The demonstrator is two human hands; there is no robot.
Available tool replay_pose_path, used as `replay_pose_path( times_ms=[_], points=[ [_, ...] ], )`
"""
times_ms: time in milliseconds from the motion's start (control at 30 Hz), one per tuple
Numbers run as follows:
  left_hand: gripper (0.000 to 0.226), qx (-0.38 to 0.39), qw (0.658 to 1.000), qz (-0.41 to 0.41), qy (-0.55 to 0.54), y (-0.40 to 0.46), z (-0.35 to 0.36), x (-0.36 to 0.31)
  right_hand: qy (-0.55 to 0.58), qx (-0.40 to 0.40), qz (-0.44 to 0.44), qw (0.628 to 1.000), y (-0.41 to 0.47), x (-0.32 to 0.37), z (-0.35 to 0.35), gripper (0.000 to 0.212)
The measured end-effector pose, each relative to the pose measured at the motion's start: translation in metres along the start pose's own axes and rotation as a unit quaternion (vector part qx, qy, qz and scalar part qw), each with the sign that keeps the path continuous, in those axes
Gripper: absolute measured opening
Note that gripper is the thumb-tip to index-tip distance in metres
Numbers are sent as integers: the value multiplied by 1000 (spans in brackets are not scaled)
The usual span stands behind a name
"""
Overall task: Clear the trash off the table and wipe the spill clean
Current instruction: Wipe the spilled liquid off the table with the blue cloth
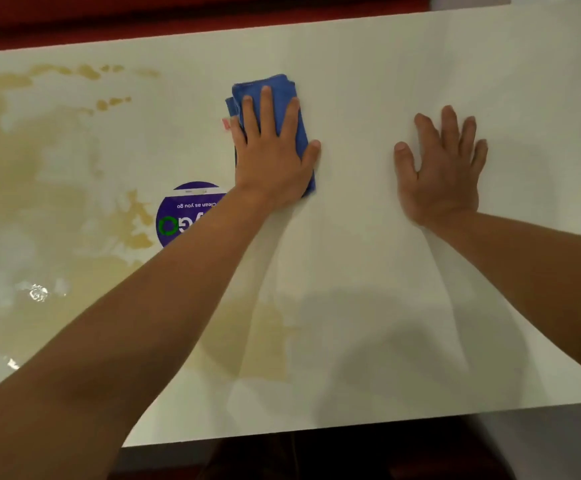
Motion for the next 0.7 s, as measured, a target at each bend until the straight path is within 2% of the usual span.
replay_pose_path(
  times_ms=[100, 200, 300, 367, 467, 600, 700],
  points=[
    [75, -22, 1000, -11, 14, -22, 5, -6, 8, -1, -1, 1000, -1, 0, 0, 61],
    [74, -18, 1000, -12, -3, -92, 9, -21, 6, -6, -4, 1000, 0, 1, -2, 62],
    [72, 5, 1000, 18, -4, -168, 11, -35, -2, -5, -2, 1000, 1, -1, -1, 61],
    [69, 15, 999, 38, -2, -186, 12, -33, -5, -6, 0, 1000, 2, -2, 1, 61],
    [65, 11, 998, 54, -4, -160, 11, -29, -6, -8, -5, 1000, 2, -2, 1, 60],
    [62, -4, 997, 71, -24, -84, 9, -18, -7, -7, -6, 1000, 2, -2, 2, 60],
    [60, -13, 999, 44, -24, -32, 9, -17, -7, -6, -7, 1000, 1, -2, 1, 60]
  ],
)
Point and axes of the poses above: each hand's wrist, its own y-axis towards the middle knuckle, its own z-axis out of the palm, x = y × z, the point moved 1 cm from there along y, towards the middle knuckle, and after that the axes turned 7 degrees about -x, right-handed, at the moved point
